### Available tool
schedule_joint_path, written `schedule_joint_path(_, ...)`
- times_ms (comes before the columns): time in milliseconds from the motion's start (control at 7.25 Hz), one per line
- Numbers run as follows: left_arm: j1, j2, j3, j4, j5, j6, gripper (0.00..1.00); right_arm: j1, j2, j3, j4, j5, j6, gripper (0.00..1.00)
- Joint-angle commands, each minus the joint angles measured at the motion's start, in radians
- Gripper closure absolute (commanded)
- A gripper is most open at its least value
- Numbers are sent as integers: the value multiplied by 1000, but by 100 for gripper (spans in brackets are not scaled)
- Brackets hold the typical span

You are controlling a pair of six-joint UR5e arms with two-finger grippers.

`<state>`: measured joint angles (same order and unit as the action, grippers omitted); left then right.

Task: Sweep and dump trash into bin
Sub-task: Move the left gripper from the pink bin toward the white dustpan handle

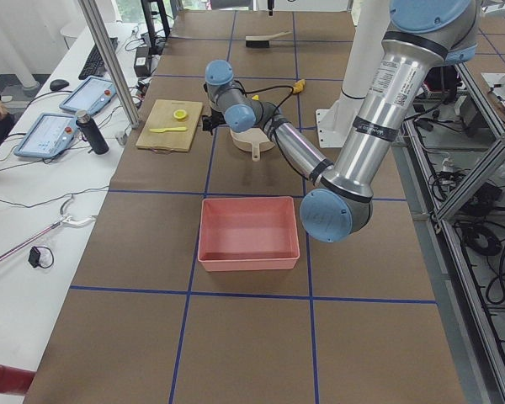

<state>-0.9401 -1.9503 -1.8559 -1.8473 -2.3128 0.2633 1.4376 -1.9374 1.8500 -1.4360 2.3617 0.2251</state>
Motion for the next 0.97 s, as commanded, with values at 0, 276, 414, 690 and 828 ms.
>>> schedule_joint_path(0, 23, 59, 74, -248, 0, 7, 1, -141, -124, 11, 281, 28, 219, 0)
schedule_joint_path(276, 112, 85, 153, -491, 13, -31, 1, -227, -143, 0, 359, 8, 275, 0)
schedule_joint_path(414, 142, 85, 173, -618, 29, -102, 2, -268, -141, -5, 361, 2, 311, 0)
schedule_joint_path(690, 153, 79, 165, -630, 26, -102, 2, -301, -138, -12, 365, -15, 335, 1)
schedule_joint_path(828, 194, 42, 217, -621, 33, -69, 2, -322, -137, -18, 365, -18, 336, 2)
